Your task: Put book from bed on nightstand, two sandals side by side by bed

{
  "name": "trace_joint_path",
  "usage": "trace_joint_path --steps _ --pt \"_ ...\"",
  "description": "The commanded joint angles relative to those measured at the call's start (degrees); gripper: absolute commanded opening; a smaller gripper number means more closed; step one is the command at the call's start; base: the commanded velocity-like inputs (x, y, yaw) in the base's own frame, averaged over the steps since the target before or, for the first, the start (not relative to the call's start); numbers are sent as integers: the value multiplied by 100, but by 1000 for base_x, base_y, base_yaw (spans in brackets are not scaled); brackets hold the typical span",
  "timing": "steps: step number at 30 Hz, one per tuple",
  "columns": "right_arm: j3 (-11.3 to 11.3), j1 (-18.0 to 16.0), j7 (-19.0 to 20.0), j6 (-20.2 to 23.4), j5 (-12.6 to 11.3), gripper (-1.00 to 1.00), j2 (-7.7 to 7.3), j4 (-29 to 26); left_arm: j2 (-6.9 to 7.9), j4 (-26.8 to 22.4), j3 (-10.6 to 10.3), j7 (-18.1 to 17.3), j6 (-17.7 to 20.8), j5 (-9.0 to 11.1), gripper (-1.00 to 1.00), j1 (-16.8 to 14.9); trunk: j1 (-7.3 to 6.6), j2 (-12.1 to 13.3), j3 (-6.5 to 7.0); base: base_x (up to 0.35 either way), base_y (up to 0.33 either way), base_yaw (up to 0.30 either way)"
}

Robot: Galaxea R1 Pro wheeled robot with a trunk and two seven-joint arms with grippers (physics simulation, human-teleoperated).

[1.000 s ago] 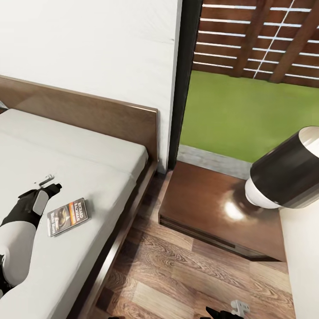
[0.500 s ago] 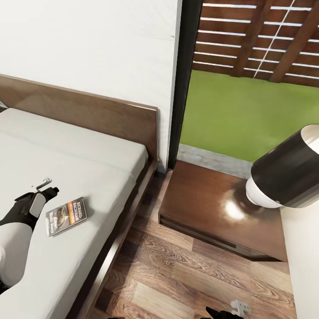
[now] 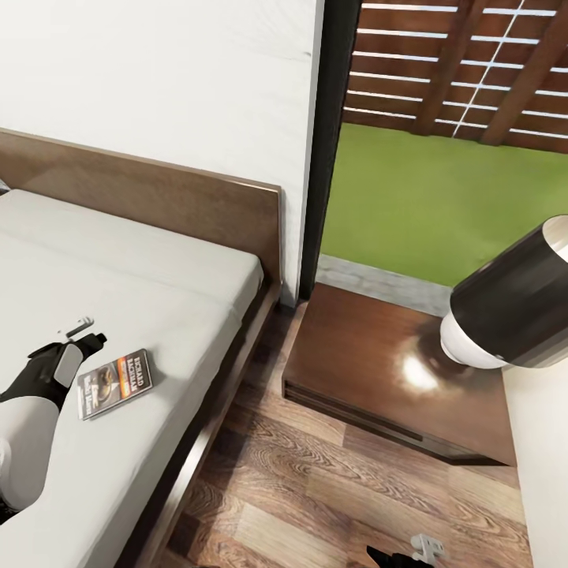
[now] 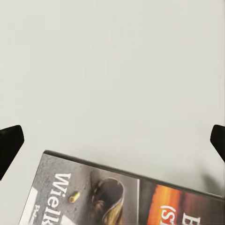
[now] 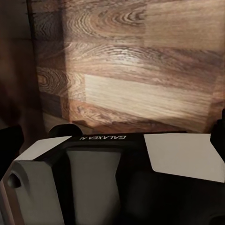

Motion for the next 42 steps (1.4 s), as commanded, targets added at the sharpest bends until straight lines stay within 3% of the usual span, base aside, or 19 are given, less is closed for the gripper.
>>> trace_joint_path --steps 1,11,37,42 --pt "6 -2 17 -13 -15 100 -2 6 -6 -13 -1 23 25 65 100 -1 0 -2 -3 0 0 0" --pt "6 0 17 -13 -15 100 -3 6 -149 -48 -12 -20 34 66 100 -1 0 -2 -3 0 0 0" --pt "6 2 17 -13 -15 100 -3 5 -169 -80 -21 -13 -142 64 100 -1 0 -2 -3 26 7 0" --pt "6 -2 17 -13 -15 100 -2 3 -232 -80 -13 -12 -142 64 100 -1 0 -2 -3 36 11 0"
